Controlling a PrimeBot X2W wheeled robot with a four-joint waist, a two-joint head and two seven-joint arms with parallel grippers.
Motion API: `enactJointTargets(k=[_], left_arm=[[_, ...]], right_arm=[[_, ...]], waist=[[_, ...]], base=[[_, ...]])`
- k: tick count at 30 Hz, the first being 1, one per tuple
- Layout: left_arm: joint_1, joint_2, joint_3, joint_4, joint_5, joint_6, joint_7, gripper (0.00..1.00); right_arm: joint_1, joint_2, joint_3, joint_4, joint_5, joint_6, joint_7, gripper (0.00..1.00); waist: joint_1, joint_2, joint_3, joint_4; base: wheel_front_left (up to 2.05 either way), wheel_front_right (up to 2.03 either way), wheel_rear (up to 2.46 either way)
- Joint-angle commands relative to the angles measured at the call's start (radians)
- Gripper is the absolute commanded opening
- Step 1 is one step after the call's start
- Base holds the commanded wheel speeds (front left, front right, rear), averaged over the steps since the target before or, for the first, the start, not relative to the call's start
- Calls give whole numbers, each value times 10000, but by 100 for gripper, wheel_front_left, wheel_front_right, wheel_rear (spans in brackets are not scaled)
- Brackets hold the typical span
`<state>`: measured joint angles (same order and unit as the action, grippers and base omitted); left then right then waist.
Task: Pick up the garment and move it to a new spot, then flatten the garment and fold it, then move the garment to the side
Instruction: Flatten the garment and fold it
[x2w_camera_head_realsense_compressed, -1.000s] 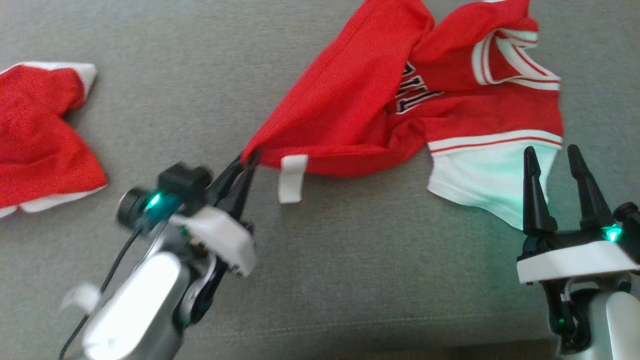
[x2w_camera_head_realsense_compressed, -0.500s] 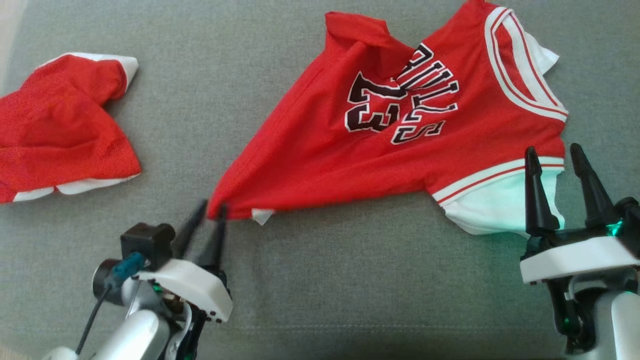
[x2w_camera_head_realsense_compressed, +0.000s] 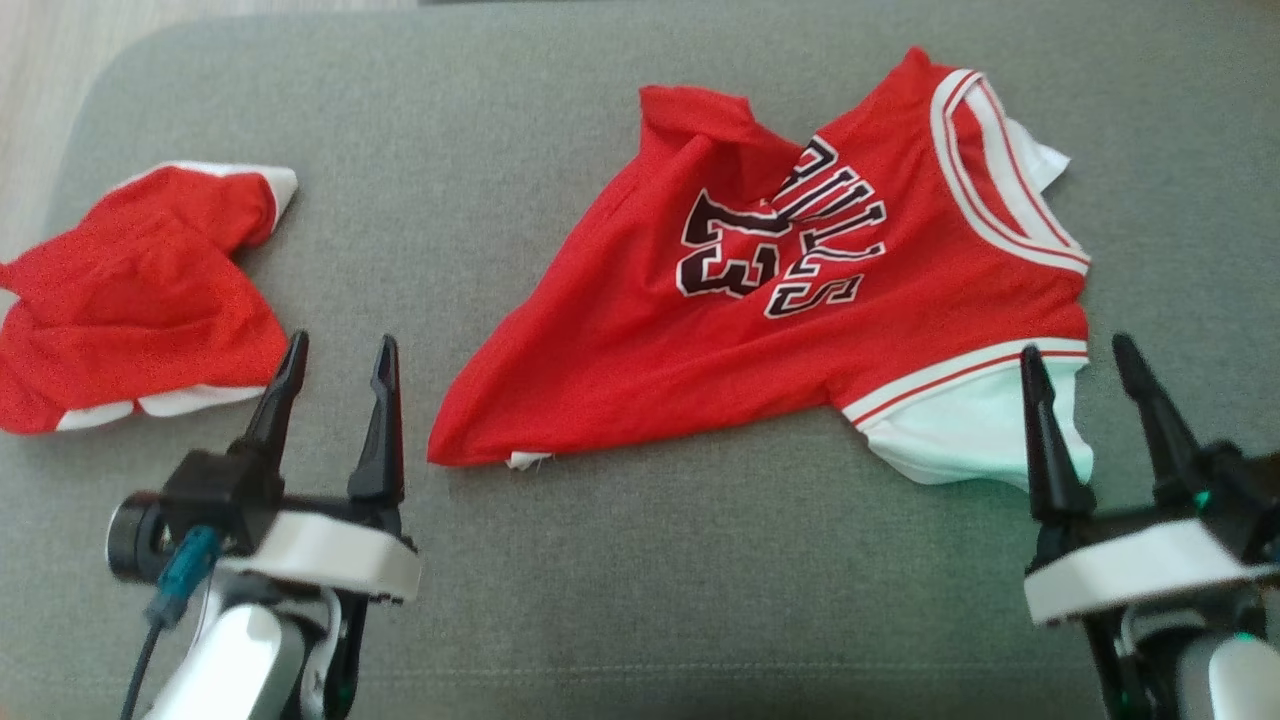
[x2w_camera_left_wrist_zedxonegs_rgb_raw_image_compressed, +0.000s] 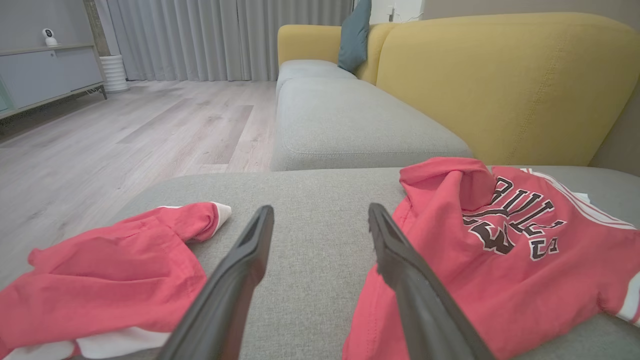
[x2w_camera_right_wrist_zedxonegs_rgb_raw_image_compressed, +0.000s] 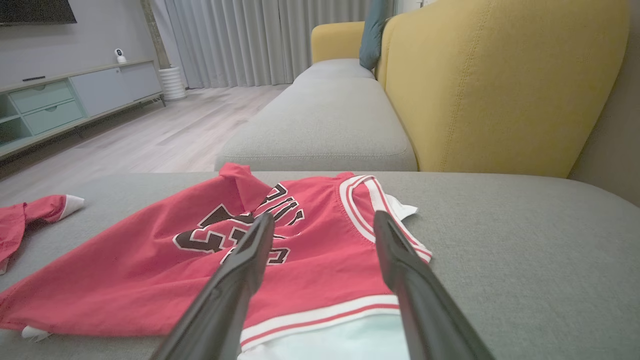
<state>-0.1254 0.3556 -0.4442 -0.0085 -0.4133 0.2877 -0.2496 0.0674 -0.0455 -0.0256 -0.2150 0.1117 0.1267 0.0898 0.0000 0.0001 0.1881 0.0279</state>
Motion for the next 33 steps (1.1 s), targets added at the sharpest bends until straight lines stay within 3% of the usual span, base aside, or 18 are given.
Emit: enactJointTargets(k=[1,18,22,28,33], left_arm=[[-42,254,443,-346,77,44,-117,100],[474,226,621,-454,379,-260,-121,100],[159,152,372,-242,313,-606,-10,100],[-624,-227,-168,1240,-385,-1460,1118,100],[-1043,-404,-226,2239,-880,-1735,1875,100]], right_arm=[[-1,-96,290,-415,-57,40,56,100],[39,-77,375,-533,129,40,94,100],[-32,-70,406,-502,175,40,73,100],[-253,-61,562,-313,302,40,95,100],[-406,-58,514,-122,301,40,119,100]], waist=[[0,-1,-145,-54],[0,-1,-224,-130],[0,-1,-48,-124],[0,-1,453,-238],[0,-1,675,-376]], base=[[0,0,0],[0,0,0],[0,0,0],[0,0,0],[0,0,0]])
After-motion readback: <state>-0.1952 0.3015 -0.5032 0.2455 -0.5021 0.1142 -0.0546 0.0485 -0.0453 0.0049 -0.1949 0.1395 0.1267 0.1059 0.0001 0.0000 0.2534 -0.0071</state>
